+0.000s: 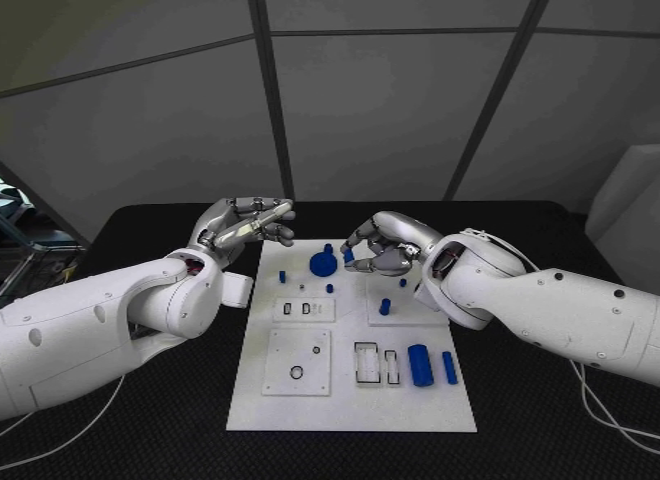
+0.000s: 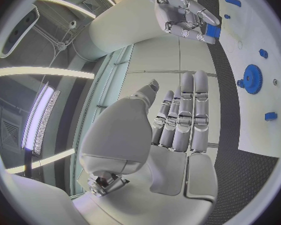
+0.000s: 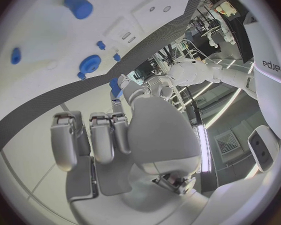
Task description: Assemble the parts on the task board
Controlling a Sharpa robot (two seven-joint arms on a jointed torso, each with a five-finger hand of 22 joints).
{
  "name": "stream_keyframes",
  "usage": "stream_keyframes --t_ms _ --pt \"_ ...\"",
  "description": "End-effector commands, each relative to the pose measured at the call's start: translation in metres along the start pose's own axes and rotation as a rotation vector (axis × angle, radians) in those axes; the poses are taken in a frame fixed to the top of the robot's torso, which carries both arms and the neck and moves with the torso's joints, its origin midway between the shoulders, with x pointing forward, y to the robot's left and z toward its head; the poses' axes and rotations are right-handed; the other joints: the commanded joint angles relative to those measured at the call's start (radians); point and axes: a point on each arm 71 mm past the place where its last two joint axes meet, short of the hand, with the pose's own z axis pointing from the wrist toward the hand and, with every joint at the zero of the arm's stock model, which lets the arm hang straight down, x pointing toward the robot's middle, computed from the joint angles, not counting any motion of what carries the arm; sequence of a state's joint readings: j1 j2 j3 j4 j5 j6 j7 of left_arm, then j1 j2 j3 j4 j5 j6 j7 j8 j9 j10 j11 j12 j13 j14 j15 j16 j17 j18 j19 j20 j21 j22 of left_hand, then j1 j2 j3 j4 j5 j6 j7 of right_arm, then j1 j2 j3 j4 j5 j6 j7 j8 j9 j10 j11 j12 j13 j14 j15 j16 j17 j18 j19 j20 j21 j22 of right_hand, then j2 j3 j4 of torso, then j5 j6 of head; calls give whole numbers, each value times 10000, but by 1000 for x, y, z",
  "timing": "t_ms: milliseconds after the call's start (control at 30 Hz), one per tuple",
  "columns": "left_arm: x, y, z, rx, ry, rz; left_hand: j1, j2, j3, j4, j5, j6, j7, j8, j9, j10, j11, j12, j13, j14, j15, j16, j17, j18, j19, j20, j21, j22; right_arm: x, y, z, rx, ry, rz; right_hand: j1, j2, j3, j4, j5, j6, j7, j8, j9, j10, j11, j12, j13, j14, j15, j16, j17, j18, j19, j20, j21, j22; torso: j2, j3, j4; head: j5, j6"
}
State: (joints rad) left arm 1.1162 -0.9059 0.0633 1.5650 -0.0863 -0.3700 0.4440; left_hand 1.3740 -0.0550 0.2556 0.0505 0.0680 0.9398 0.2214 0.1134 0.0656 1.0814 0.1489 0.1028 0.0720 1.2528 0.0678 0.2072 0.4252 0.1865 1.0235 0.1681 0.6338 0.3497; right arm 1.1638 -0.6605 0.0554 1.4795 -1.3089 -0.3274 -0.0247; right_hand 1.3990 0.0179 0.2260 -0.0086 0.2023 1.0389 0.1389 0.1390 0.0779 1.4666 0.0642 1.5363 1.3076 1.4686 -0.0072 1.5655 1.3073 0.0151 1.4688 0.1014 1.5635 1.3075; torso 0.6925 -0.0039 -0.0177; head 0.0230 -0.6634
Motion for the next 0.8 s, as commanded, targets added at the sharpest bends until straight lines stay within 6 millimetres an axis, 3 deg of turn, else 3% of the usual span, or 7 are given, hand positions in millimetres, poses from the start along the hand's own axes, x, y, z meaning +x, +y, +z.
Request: stream_keyframes --t_ms 33,133,400,467,533,700,800 --pt "-1 -1 2 74 42 -18 35 56 -6 -41 -39 -67 5 -46 8 -8 9 -54 13 -12 41 -38 17 -47 -73 3 47 12 9 7 9 116 20 -120 -60 77 57 -4 -57 40 4 59 11 683 -71 -36 2206 1022 -51 53 2635 -134 975 -41 37 2566 -66 -32 28 232 -126" --pt "-3 0 4 89 -43 23 35 56 -6 -41 -39 -67 5 -46 8 -8 9 -54 13 -12 41 -38 17 -47 -73 3 47 12 25 15 18 162 332 -236 -216 67 41 80 -343 -11 18 19 -4 667 -56 -56 2186 1022 -36 53 2635 -133 973 -33 35 2561 -68 -31 15 316 -159" --pt "1 1 6 25 35 -77 8 61 -8 -33 -41 -59 4 -41 9 4 9 -51 16 -6 43 -48 30 -49 -78 5 53 18 64 26 27 366 1194 -1094 -169 60 100 19 -355 -11 10 14 -5 698 -66 -26 2221 1022 -42 53 2635 -136 981 -33 42 2574 -34 -25 60 461 -262" --pt "1 1 6 20 52 -92 0 59 -11 -31 -42 -59 4 -41 9 5 10 -52 16 -5 44 -50 32 -49 -80 6 54 19 71 28 28 381 1313 -1275 -173 53 99 17 -350 -12 11 12 -5 702 -65 -22 2226 1022 -43 53 2635 -135 979 -34 40 2570 -36 -14 40 512 -273" --pt "1 1 6 14 51 -95 0 59 -11 -31 -42 -59 4 -41 9 5 10 -52 16 -5 44 -50 32 -49 -80 6 54 19 77 30 28 396 1367 -1393 -170 49 116 5 -305 -7 10 12 -5 703 -65 -22 2226 1022 -43 53 2635 -135 978 -34 39 2570 -38 -1 10 574 -301" --pt "3 1 6 14 69 -109 0 59 -11 -31 -42 -59 4 -41 9 5 10 -52 16 -5 44 -50 32 -49 -80 6 54 19 84 31 28 491 1430 -1540 -169 49 134 -6 -263 -2 11 11 -4 716 -66 -9 2240 1022 -44 53 2635 -138 985 -35 45 2581 -52 -12 30 579 -367" --pt "4 1 7 17 96 -125 0 59 -11 -31 -42 -59 4 -41 9 5 10 -52 16 -5 44 -50 32 -49 -80 6 54 19 88 32 28 529 1487 -1577 -177 37 132 -9 -255 -4 13 9 -4 719 -64 -6 2244 1022 -44 53 2635 -138 986 -35 45 2581 -53 -7 6 606 -353"
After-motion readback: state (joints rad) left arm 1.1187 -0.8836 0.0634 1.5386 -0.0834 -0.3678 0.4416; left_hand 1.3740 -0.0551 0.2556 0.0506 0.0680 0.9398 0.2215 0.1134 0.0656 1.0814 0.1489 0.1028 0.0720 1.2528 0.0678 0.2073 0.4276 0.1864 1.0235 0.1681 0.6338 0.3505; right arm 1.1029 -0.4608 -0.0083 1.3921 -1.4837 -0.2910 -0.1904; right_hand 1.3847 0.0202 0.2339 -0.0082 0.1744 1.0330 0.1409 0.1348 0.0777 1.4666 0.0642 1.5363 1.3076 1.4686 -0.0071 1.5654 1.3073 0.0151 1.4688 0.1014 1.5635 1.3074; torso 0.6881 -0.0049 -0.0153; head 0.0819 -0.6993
